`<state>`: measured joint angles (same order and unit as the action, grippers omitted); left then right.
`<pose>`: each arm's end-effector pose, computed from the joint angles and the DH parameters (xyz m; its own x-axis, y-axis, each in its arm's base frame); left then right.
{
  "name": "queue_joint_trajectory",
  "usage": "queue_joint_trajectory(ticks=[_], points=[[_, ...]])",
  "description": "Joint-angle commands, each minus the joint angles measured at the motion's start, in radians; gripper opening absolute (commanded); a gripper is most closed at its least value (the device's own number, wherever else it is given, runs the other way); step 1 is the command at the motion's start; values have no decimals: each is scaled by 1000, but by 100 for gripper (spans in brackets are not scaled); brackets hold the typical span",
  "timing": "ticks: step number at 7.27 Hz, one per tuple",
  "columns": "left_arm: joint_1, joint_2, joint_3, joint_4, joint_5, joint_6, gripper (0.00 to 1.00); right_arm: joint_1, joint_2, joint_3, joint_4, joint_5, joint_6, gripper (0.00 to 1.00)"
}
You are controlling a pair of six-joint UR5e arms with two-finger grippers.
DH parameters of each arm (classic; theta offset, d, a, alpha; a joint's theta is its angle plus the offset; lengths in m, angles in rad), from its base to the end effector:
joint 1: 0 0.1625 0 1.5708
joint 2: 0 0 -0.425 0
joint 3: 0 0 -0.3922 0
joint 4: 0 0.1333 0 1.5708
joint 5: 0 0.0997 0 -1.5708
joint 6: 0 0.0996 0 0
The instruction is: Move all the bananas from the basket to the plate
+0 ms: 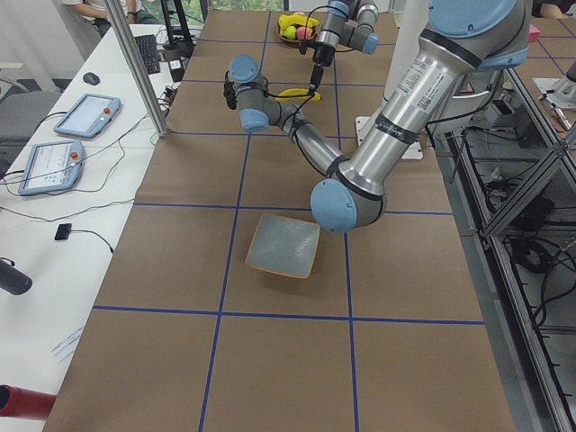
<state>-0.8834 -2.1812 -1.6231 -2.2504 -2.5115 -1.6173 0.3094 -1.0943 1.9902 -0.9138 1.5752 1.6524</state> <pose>0.3605 -0.5224 0.1856 0.1456 -0.2205 -0.9644 -0.0372 0.9729 -0.2281 -0.4752 -0.2914 0.1360 -0.0075 0.0832 0.9965 -0.3007 0.9502 -0.0816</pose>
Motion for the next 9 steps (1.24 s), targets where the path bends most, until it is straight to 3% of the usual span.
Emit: queue_joint_trajectory(ticks=[1,3,6,7,8,9], points=[[70,-14,-4,-61,49,-105,99,-9,11,-2,0,-1,-34,0],[136,-14,-6,-112,111,-161,99,-9,19,-1,1,-3,-34,0],[158,-14,-15,-117,111,-191,99,-7,27,-1,1,-1,-34,0],[158,-14,-24,-117,111,-214,89,-9,27,1,1,-1,-34,0],[158,-14,-24,-115,111,-222,56,-7,27,1,1,-3,-34,0],[158,-12,-26,-115,109,-222,1,-7,27,1,1,-9,-36,0]])
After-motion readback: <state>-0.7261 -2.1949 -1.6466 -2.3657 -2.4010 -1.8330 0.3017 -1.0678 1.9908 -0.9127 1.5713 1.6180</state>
